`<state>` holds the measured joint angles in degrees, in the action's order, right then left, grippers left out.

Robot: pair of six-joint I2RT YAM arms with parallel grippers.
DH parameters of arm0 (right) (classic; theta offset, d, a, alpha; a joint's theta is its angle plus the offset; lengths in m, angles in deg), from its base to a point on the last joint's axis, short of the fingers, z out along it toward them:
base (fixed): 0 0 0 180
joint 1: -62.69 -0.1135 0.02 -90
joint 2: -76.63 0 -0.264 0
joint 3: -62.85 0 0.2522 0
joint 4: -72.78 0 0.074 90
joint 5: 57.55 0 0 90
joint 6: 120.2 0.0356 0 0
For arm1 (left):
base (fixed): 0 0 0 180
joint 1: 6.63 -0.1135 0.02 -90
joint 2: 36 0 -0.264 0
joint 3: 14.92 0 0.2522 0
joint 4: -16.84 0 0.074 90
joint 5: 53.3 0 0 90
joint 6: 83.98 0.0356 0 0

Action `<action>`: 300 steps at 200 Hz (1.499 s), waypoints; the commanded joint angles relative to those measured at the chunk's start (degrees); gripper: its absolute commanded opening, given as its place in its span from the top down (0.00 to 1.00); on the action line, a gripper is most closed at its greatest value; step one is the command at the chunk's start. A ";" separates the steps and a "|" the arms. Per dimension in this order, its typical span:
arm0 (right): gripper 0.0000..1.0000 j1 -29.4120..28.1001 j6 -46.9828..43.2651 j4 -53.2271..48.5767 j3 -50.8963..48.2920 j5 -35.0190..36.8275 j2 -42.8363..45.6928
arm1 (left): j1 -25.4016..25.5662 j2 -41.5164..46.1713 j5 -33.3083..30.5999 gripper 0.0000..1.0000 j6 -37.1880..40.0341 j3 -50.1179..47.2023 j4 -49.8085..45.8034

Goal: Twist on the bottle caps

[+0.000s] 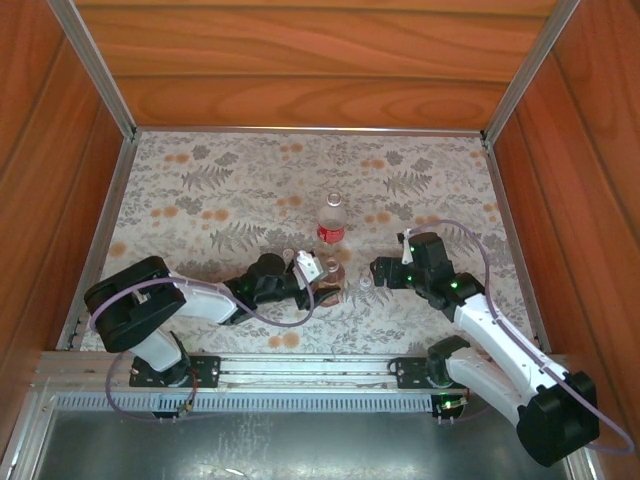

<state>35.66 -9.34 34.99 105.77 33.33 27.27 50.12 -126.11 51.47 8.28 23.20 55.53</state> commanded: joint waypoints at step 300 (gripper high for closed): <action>0.16 -10.47 0.67 -4.24 6.81 8.31 -12.50 | 0.98 -12.08 0.15 0.36 -2.13 -6.49 28.68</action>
<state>27.66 -8.66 34.22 110.54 36.28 17.52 50.52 -138.00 51.56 6.57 17.52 81.58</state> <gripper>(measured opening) 0.868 0.635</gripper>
